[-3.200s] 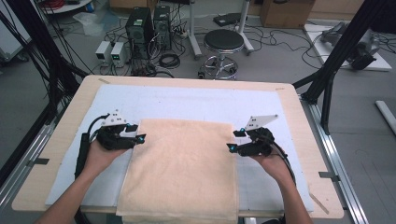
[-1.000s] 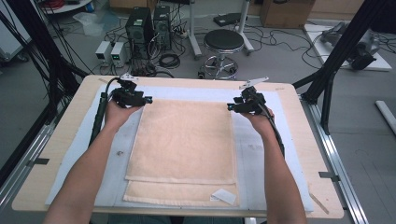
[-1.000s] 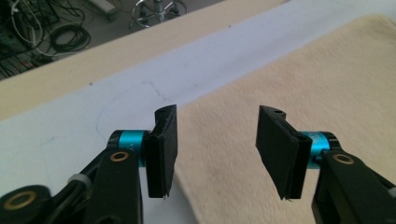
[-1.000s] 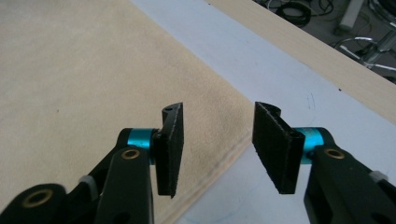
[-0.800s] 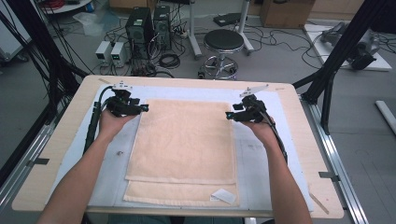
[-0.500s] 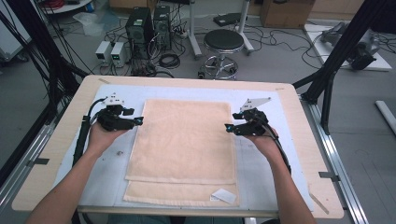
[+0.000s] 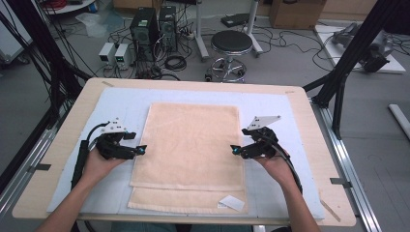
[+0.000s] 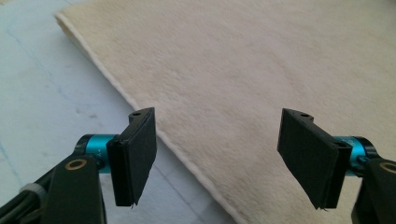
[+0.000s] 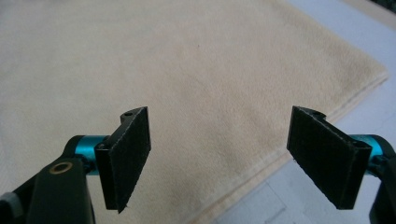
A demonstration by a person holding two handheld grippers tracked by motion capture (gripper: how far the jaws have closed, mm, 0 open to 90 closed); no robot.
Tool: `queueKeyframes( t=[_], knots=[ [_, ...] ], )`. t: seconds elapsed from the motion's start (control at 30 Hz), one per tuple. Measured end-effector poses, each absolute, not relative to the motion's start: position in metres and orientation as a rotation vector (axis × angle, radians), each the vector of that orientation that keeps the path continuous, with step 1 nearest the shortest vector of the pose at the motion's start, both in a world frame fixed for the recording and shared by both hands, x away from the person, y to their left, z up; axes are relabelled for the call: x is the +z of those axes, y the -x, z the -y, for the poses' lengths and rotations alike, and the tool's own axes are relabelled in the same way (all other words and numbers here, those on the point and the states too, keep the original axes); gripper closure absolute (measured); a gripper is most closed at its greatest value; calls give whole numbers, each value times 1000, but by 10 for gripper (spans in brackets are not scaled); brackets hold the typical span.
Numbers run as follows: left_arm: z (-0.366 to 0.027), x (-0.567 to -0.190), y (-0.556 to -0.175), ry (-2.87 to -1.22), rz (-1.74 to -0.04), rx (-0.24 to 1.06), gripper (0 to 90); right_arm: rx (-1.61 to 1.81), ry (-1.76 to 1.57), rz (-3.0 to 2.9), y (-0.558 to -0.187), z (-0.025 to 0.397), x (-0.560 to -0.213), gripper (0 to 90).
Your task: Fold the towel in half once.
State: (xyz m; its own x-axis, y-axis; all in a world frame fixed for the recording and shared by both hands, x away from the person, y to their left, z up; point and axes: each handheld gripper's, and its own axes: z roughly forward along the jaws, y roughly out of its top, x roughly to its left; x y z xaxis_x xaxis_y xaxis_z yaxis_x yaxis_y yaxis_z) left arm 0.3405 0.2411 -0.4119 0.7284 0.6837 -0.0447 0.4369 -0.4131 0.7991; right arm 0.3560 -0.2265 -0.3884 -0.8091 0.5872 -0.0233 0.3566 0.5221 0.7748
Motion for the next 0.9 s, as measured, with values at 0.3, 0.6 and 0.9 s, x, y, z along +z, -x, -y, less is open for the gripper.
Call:
queueKeyframes(
  t=[0.3,0.6,0.9],
  knots=[
    [-235,-419,-324,-2060,-802,331,295,1124,-734,-2546,-334,223,-414,285],
    [-235,-430,-306,-2121,-739,259,423,1102,-619,-2652,-319,214,-430,470],
    [-227,-438,-305,-2179,-683,278,606,1121,-633,-2666,-315,217,-437,582]
  ],
)
